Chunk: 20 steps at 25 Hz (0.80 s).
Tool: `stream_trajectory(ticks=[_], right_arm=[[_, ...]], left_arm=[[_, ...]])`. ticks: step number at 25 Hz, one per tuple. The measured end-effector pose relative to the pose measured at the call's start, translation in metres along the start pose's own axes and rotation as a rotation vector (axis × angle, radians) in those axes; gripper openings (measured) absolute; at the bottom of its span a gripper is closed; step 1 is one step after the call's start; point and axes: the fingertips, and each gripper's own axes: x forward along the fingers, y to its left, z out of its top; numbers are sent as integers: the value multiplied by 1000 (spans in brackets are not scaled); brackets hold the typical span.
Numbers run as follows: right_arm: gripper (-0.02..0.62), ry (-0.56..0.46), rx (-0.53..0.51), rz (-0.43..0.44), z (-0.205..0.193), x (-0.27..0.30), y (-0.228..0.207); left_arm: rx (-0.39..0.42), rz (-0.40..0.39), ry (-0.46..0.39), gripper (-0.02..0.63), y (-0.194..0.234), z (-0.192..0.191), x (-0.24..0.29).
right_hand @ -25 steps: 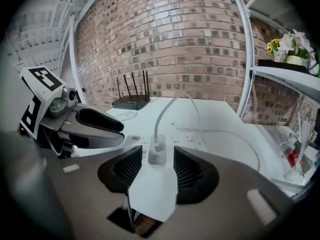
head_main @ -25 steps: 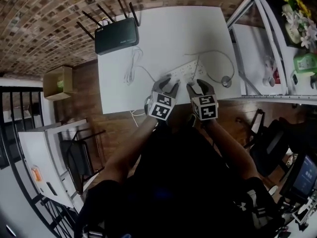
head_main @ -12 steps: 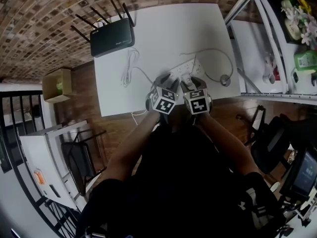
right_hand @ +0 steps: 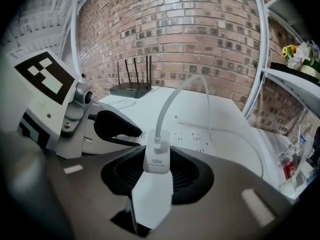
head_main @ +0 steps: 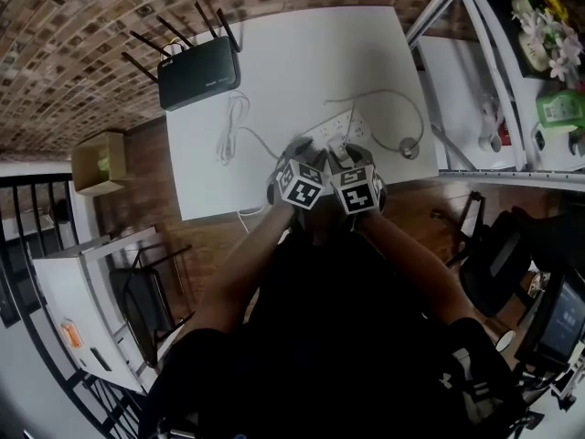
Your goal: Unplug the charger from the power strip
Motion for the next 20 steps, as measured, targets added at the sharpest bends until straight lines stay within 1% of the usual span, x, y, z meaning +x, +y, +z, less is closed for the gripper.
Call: stream_trajectory(ticks=[6,15,20], right_arm=[[143,-5,15,13,1,1,-2],[143,-11,47,10,0,1,0],[143,-11,63,4,-2,1,-1]], left_arm=[[-25,-8,-14,158,0,0,2],[-31,-2,-14,156,0,0,1],[-26,-12,-14,156,-1,0,2]])
